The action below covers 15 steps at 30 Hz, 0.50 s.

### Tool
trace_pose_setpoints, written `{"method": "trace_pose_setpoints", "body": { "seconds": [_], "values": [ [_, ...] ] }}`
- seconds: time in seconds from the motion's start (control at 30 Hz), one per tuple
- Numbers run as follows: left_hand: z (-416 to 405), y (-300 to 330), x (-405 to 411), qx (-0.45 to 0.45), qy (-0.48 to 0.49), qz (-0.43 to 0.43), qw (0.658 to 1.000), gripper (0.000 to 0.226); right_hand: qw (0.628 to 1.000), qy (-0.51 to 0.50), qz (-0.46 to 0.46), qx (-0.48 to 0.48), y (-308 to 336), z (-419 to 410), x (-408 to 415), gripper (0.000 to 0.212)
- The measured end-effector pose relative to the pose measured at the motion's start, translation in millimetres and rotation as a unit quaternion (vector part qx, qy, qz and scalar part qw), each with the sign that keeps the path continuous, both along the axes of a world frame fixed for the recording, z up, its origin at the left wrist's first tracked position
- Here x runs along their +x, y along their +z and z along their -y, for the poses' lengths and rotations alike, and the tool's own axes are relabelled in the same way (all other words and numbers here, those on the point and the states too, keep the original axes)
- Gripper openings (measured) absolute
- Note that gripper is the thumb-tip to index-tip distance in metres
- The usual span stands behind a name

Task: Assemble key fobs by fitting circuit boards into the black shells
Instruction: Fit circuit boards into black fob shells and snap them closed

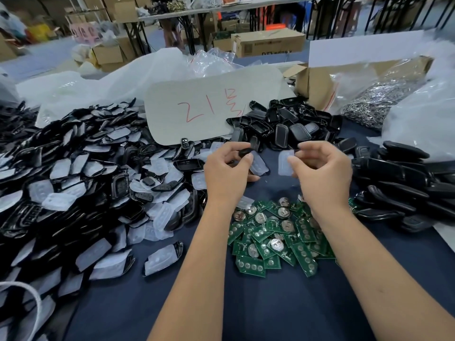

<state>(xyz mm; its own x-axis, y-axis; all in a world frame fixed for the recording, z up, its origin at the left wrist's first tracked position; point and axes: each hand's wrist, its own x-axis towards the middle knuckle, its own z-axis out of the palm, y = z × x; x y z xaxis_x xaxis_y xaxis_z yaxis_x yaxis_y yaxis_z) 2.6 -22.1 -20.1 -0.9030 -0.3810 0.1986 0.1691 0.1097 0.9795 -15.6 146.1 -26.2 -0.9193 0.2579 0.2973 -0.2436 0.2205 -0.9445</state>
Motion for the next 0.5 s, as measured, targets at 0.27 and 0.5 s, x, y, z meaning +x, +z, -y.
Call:
{"method": "trace_pose_setpoints", "body": {
  "seconds": [0.27,0.5],
  "values": [
    [-6,-1,-1,-0.031,0.043,0.034,0.998,0.018,0.906,0.134,-0.18,0.359,8,20,16,0.02],
    [-14,2,0,-0.037,0.028,0.034,0.998,0.009,0.913,0.087,-0.16,0.365,7,25,17,0.018]
  ]
}}
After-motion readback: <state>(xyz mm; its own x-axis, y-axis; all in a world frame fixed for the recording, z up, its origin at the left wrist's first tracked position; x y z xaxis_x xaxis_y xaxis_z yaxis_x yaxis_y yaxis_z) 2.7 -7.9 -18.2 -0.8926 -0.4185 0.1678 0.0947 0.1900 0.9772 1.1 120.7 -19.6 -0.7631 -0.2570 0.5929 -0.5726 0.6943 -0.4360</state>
